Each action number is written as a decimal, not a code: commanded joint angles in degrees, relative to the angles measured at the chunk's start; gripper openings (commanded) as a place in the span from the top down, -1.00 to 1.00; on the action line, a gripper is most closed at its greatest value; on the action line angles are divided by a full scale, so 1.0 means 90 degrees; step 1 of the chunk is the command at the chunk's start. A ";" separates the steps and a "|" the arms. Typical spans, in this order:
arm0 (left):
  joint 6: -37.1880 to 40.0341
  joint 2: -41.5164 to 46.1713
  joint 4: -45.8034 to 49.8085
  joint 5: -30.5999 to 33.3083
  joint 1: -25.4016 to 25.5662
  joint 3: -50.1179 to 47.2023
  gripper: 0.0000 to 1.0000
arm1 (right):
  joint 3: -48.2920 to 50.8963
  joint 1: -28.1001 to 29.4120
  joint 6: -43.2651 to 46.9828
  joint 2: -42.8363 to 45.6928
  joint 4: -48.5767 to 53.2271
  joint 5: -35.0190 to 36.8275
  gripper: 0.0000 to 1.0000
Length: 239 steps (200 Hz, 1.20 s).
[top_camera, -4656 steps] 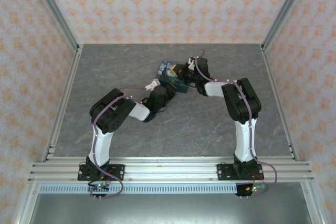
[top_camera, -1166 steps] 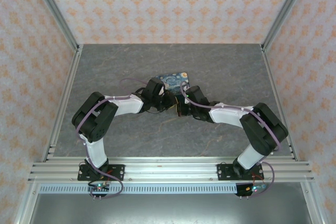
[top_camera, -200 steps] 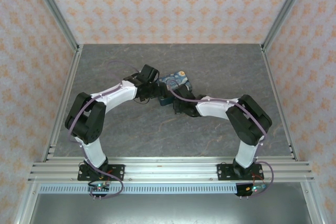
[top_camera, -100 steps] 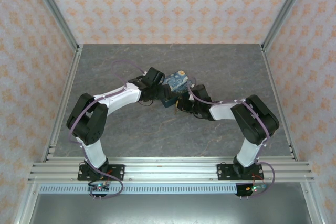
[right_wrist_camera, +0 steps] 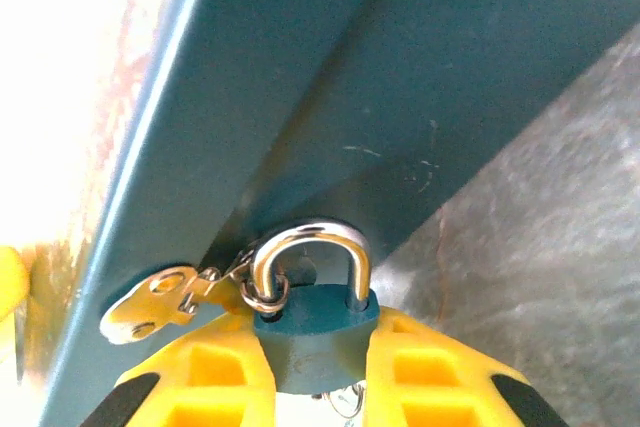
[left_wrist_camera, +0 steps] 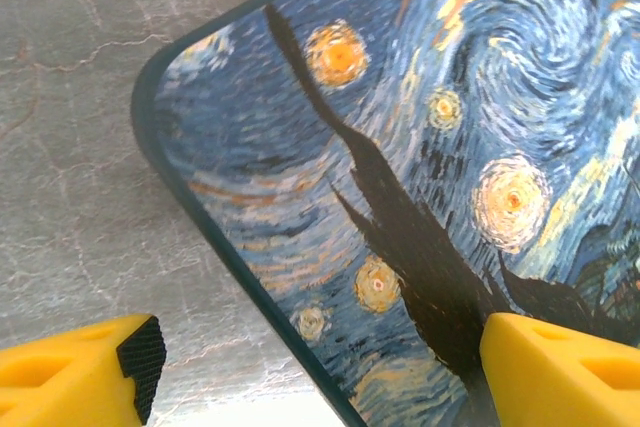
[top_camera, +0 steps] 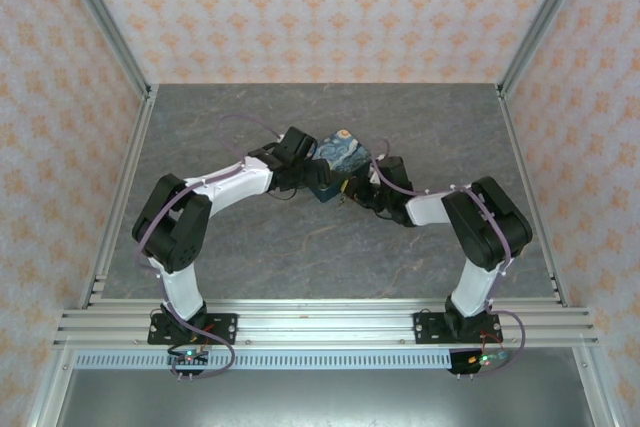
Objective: Unlock a padlock with a key
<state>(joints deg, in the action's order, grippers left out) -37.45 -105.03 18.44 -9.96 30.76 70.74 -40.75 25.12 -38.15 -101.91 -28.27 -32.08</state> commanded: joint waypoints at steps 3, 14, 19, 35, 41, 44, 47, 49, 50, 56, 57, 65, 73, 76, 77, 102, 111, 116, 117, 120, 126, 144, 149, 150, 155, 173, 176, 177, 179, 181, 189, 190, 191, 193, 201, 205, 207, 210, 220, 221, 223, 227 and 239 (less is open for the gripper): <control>0.0216 -0.0721 0.1145 0.0206 0.0038 -0.0320 -0.64 | -0.0304 -0.0371 -0.0131 -0.0147 -0.0370 -0.0145 1.00; 0.0206 -0.0784 0.1159 0.0187 0.0040 -0.0319 -0.64 | -0.0430 -0.0524 -0.0094 -0.0228 -0.0265 -0.0382 1.00; 0.0198 -0.0799 0.1147 0.0181 0.0040 -0.0313 -0.63 | -0.0466 -0.0584 -0.0078 -0.0244 -0.0213 -0.0435 1.00; 0.0192 -0.0827 0.1135 0.0167 0.0041 -0.0323 -0.63 | -0.0527 -0.0754 -0.0036 -0.0291 -0.0121 -0.0552 1.00; 0.0196 -0.0838 0.1146 0.0171 0.0041 -0.0317 -0.63 | -0.0535 -0.0809 -0.0012 -0.0289 -0.0069 -0.0593 1.00; 0.0196 -0.0839 0.1145 0.0176 0.0044 -0.0313 -0.63 | -0.0531 -0.0838 -0.0003 -0.0281 -0.0038 -0.0591 1.00; 0.0196 -0.0844 0.1145 0.0175 0.0044 -0.0320 -0.63 | -0.0527 -0.0864 -0.0002 -0.0282 -0.0026 -0.0594 1.00; 0.0196 -0.0848 0.1145 0.0173 0.0045 -0.0316 -0.63 | -0.0522 -0.0867 0.0010 -0.0279 -0.0014 -0.0596 1.00; 0.0196 -0.0849 0.1145 0.0171 0.0042 -0.0313 -0.63 | -0.0517 -0.0872 0.0015 -0.0274 -0.0008 -0.0591 1.00; 0.0187 -0.0845 0.1150 0.0173 0.0042 -0.0321 -0.63 | -0.0508 -0.0923 0.0046 -0.0244 0.0046 -0.0570 1.00; 0.0187 -0.0842 0.1147 0.0176 0.0041 -0.0321 -0.63 | -0.0505 -0.0930 0.0048 -0.0237 0.0056 -0.0559 1.00; 0.0192 -0.0858 0.1145 0.0187 0.0039 -0.0320 -0.62 | -0.0515 -0.0988 0.0079 -0.0195 0.0226 -0.0502 1.00; 0.0195 -0.0869 0.1147 0.0186 0.0040 -0.0318 -0.62 | -0.0554 -0.1031 0.0110 -0.0174 0.0388 -0.0499 1.00; 0.0196 -0.0872 0.1145 0.0181 0.0044 -0.0319 -0.62 | -0.0577 -0.1047 0.0124 -0.0169 0.0441 -0.0516 1.00; 0.0196 -0.0875 0.1145 0.0180 0.0046 -0.0320 -0.62 | -0.0583 -0.1050 0.0131 -0.0170 0.0448 -0.0532 1.00; 0.0216 -0.0936 0.1164 0.0175 0.0041 -0.0293 -0.61 | -0.0764 -0.1073 0.0580 -0.0023 0.1243 -0.0424 1.00; 0.0216 -0.0937 0.1162 0.0177 0.0039 -0.0288 -0.61 | -0.0761 -0.1081 0.0650 0.0037 0.1319 -0.0392 1.00; 0.0216 -0.0943 0.1155 0.0169 0.0039 -0.0288 -0.61 | -0.0755 -0.1088 0.0666 0.0066 0.1339 -0.0388 1.00; 0.0216 -0.0945 0.1155 0.0169 0.0044 -0.0285 -0.61 | -0.0755 -0.1085 0.0665 0.0065 0.1342 -0.0385 1.00; 0.0216 -0.0944 0.1155 0.0165 0.0039 -0.0286 -0.61 | -0.0755 -0.1084 0.0681 0.0071 0.1360 -0.0390 1.00; 0.0216 -0.0947 0.1169 0.0166 0.0039 -0.0284 -0.61 | -0.0759 -0.1085 0.0677 0.0085 0.1392 -0.0390 1.00; 0.0216 -0.0937 0.1155 0.0145 0.0039 -0.0269 -0.61 | -0.0712 -0.1083 0.0625 0.0173 0.1436 -0.0459 1.00; 0.0216 -0.0922 0.1145 0.0144 0.0039 -0.0257 -0.61 | -0.0674 -0.1083 0.0609 0.0206 0.1465 -0.0468 1.00; 0.0216 -0.0920 0.1145 0.0147 0.0039 -0.0255 -0.61 | -0.0671 -0.1083 0.0608 0.0218 0.1473 -0.0469 1.00; 0.0225 -0.0917 0.1145 0.0140 0.0040 -0.0248 -0.62 | -0.0624 -0.1083 0.0620 0.0278 0.1511 -0.0486 1.00; 0.0278 -0.0878 0.1167 0.0092 0.0039 -0.0181 -0.63 | -0.0407 -0.1061 0.0678 0.0549 0.1806 -0.0356 1.00; 0.0291 -0.0865 0.1170 0.0082 0.0044 -0.0174 -0.63 | -0.0367 -0.1054 0.0697 0.0604 0.1879 -0.0320 1.00; 0.0293 -0.0857 0.1167 0.0082 0.0041 -0.0169 -0.63 | -0.0351 -0.1054 0.0705 0.0617 0.1905 -0.0311 1.00; 0.0294 -0.0846 0.1170 0.0066 0.0042 -0.0166 -0.63 | -0.0322 -0.1049 0.0724 0.0656 0.1948 -0.0286 1.00; 0.0301 -0.0841 0.1176 0.0070 0.0040 -0.0165 -0.64 | -0.0290 -0.1047 0.0745 0.0697 0.1996 -0.0267 1.00; 0.0337 -0.0795 0.1185 0.0047 0.0047 -0.0133 -0.65 | -0.0182 -0.1032 0.0808 0.0852 0.2233 -0.0110 1.00; 0.0340 -0.0793 0.1185 0.0049 0.0043 -0.0129 -0.65 | -0.0171 -0.1028 0.0815 0.0863 0.2248 -0.0090 1.00; 0.0346 -0.0787 0.1184 0.0045 0.0041 -0.0127 -0.65 | -0.0155 -0.1026 0.0818 0.0883 0.2284 -0.0070 1.00; 0.0349 -0.0773 0.1191 0.0038 0.0047 -0.0121 -0.65 | -0.0108 -0.1024 0.0824 0.0940 0.2363 0.0007 1.00; 0.0381 -0.0716 0.1194 0.0013 0.0040 -0.0092 -0.66 | -0.0013 -0.1029 0.0819 0.1067 0.2560 0.0207 1.00; 0.0393 -0.0666 0.1186 -0.0002 0.0040 -0.0087 -0.67 | 0.0034 -0.1027 0.0800 0.1154 0.2740 0.0374 1.00; 0.0395 -0.0652 0.1185 -0.0013 0.0039 -0.0087 -0.67 | 0.0062 -0.1025 0.0789 0.1191 0.2809 0.0445 1.00; 0.0408 -0.0627 0.1179 -0.0035 0.0040 -0.0074 -0.67 | 0.0087 -0.1028 0.0777 0.1244 0.2895 0.0536 1.00; 0.0429 -0.0532 0.1169 -0.0106 0.0039 -0.0058 -0.69 | 0.0216 -0.1025 0.0695 0.1391 0.3100 0.0776 1.00; 0.0430 -0.0529 0.1167 -0.0115 0.0039 -0.0053 -0.70 | 0.0233 -0.1025 0.0690 0.1411 0.3111 0.0788 1.00; 0.0431 -0.0525 0.1158 -0.0134 0.0039 -0.0046 -0.70 | 0.0261 -0.1024 0.0681 0.1435 0.3131 0.0841 1.00; 0.0440 -0.0527 0.1141 -0.0176 0.0045 -0.0045 -0.70 | 0.0297 -0.1024 0.0650 0.1470 0.3163 0.0903 1.00; 0.0409 -0.0226 0.1064 -0.0313 0.0039 -0.0065 -0.73 | 0.0426 -0.1024 0.0528 0.1625 0.3309 0.1143 0.93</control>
<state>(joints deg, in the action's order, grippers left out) -36.69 -107.35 15.64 -11.75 30.74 72.71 -39.27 15.70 -32.53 -90.32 -4.71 -29.15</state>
